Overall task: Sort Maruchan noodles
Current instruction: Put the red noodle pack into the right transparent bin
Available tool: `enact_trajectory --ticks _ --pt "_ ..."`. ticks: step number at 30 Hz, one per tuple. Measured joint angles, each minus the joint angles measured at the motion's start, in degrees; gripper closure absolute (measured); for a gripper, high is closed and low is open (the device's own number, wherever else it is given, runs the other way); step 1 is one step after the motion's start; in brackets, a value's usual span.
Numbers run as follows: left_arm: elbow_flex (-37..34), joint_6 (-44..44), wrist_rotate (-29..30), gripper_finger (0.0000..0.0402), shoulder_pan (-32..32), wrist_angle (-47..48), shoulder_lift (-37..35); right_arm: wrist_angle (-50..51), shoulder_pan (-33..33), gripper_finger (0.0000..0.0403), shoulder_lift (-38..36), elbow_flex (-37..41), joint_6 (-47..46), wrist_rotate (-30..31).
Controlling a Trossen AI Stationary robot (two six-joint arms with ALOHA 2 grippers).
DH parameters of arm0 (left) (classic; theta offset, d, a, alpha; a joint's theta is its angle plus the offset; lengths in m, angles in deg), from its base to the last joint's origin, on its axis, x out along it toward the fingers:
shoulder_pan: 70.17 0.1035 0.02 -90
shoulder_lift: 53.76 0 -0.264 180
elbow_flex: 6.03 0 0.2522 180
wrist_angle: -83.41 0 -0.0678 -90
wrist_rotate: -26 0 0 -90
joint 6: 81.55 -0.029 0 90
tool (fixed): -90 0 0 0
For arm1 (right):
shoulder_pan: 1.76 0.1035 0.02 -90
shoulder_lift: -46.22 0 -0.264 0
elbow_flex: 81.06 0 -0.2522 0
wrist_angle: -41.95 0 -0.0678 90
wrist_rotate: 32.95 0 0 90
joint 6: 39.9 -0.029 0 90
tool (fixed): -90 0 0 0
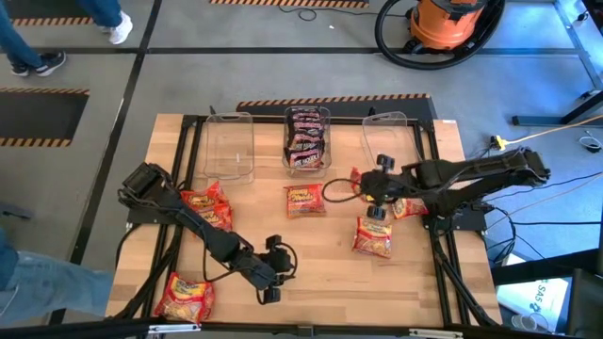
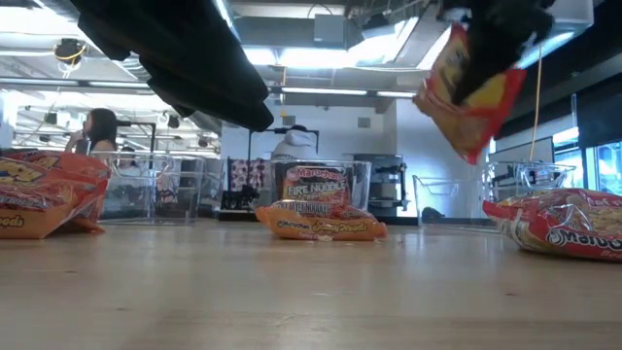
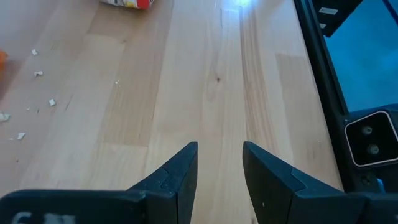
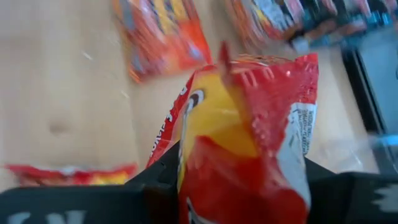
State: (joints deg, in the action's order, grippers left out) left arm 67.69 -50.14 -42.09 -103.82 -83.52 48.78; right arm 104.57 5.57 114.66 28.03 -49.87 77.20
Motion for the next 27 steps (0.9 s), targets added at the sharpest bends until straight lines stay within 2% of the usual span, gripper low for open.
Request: enact_trajectory --ticks 3,5,9,14,21,27 --pt "0.0 -0.02 0.0 0.028 -0.01 -0.02 0.0 5.52 -1.58 0.0279 -0.05 0.0 -4.04 -0.33" --pt "0.0 -0.02 0.0 0.028 -0.02 -0.02 0.0 9.72 -1.38 0.028 -0.45 0.0 -10.04 0.53" --pt "0.0 -0.43 0.8 0.028 -0.06 -0.02 0.02 20.21 -1.3 0.0278 -0.45 0.18 -20.97 4.56" --pt "0.0 -1.79 1.53 0.028 0.15 -0.18 0.04 24.32 -1.35 0.0279 -0.48 2.07 -27.37 10.57" --pt "0.0 -2.03 1.6 0.028 0.15 -0.2 0.04 15.3 -2.56 0.0276 0.82 5.31 -23.28 13.77" --pt "0.0 -2.05 1.63 0.028 0.15 -0.19 0.04 6.01 -5.99 0.0274 2.61 5.4 -12.86 14.22"
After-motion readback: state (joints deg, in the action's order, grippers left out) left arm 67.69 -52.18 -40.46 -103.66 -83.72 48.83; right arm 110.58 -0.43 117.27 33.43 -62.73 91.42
